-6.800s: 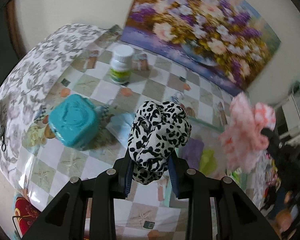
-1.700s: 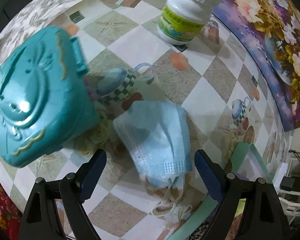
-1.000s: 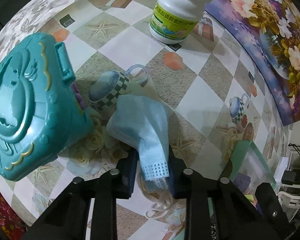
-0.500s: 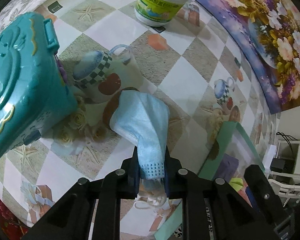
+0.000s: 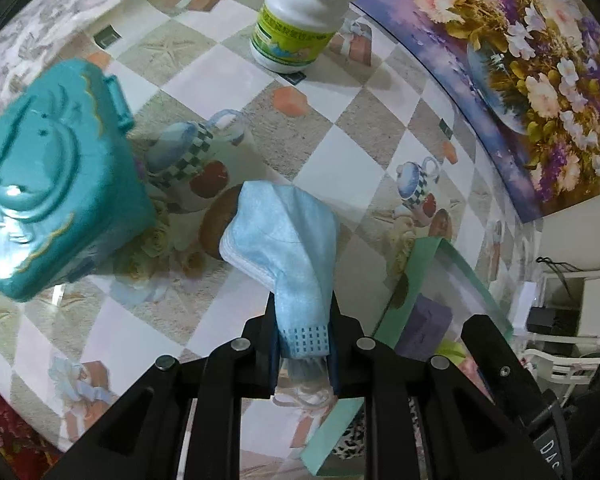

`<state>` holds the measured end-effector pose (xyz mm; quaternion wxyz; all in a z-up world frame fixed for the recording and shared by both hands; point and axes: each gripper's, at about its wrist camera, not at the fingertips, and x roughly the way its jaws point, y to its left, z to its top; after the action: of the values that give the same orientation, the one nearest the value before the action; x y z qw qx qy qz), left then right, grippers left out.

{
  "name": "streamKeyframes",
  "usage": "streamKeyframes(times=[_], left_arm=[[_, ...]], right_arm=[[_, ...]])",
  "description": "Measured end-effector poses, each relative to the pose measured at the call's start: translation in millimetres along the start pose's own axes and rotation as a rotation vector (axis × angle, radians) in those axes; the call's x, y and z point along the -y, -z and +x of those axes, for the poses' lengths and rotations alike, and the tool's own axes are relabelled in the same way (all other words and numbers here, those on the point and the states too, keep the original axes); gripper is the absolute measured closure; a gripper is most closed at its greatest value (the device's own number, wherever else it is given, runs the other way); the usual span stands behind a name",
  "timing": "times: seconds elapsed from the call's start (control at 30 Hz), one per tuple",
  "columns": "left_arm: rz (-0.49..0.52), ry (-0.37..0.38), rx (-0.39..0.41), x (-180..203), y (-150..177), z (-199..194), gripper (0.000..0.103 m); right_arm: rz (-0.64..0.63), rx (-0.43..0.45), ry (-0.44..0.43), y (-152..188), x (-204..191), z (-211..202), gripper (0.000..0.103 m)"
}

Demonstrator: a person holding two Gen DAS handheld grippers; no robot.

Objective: Organize soft objects
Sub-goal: 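Grasp the blue face mask with the left gripper while the right gripper grasps the tan sponge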

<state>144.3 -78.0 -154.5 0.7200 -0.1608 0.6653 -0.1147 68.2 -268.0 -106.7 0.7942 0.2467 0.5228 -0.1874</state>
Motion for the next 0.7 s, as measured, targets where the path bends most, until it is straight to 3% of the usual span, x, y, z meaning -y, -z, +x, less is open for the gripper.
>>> streamKeyframes(times=[0.7], left_arm=[[0.010,-0.113,0.050,-33.2,14.9,-33.2,0.084]], right_arm=[[-0.107,-0.006,0.000,31.0,-22.5,-14.9,0.000]])
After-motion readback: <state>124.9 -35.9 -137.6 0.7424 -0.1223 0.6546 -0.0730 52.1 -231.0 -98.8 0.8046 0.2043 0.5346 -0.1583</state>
